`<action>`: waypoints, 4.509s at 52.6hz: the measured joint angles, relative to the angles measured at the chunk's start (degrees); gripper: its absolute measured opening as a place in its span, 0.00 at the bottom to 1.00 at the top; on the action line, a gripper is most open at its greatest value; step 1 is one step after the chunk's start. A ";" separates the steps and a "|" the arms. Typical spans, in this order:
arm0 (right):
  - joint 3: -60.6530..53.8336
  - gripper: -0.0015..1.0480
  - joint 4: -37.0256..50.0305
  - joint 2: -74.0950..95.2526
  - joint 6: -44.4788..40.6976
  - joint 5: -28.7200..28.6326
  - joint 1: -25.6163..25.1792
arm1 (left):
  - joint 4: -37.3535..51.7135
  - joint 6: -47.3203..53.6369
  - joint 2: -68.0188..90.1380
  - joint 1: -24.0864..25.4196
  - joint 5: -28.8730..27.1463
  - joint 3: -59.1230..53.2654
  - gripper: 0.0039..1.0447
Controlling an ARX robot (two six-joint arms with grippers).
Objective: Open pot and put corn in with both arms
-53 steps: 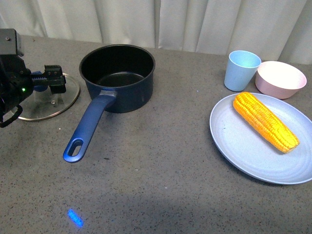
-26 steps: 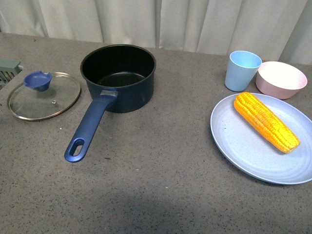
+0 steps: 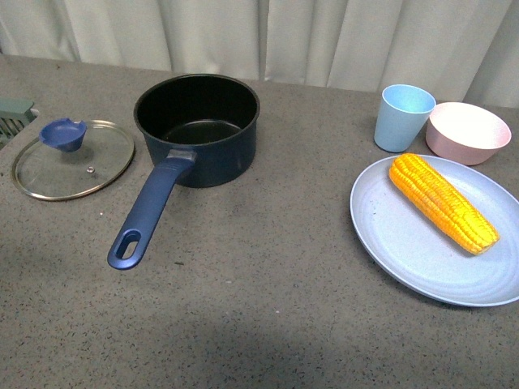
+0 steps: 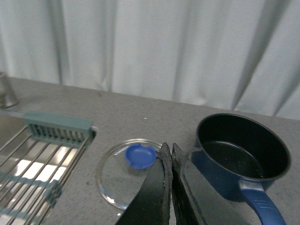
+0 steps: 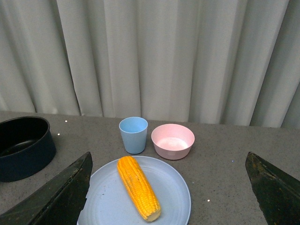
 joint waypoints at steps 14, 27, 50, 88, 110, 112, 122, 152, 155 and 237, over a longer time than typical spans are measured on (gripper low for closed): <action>0.00 0.91 0.00 0.00 0.00 0.00 -0.02 | -16.96 0.00 -21.51 -1.38 0.02 -4.22 0.03; 0.00 0.91 0.00 0.00 0.00 0.00 0.00 | -25.53 0.00 -32.24 -1.38 0.00 -6.25 0.03; 0.00 0.91 0.00 0.00 0.00 0.00 0.00 | -41.38 0.02 -49.86 -1.38 -0.02 -6.56 0.03; 0.00 0.91 0.00 0.00 0.00 0.00 0.00 | -68.98 0.02 -76.70 -1.40 -0.02 -6.56 0.03; 0.83 0.91 -1.20 5.73 -8.79 8.15 2.54 | -69.75 0.00 -78.36 -1.42 -0.02 -6.56 0.52; 1.11 0.91 2.54 10.88 -10.21 6.95 2.56 | -69.75 0.00 -78.36 -1.42 -0.02 -6.56 0.61; 7.91 0.91 25.59 45.24 -9.33 4.92 1.31 | -69.75 0.00 -78.36 -1.44 -0.02 -6.56 0.93; 43.36 0.91 15.61 107.95 0.74 4.39 6.25 | -69.75 0.02 -78.36 -1.44 -0.02 -6.56 0.94; 45.97 0.91 13.18 110.22 1.09 4.31 6.47 | -69.75 0.02 -78.36 -1.44 -0.02 -6.56 0.94; 78.55 0.13 -2.25 117.24 10.80 -7.69 25.75 | -69.75 0.02 -78.36 -1.42 -0.02 -6.56 0.94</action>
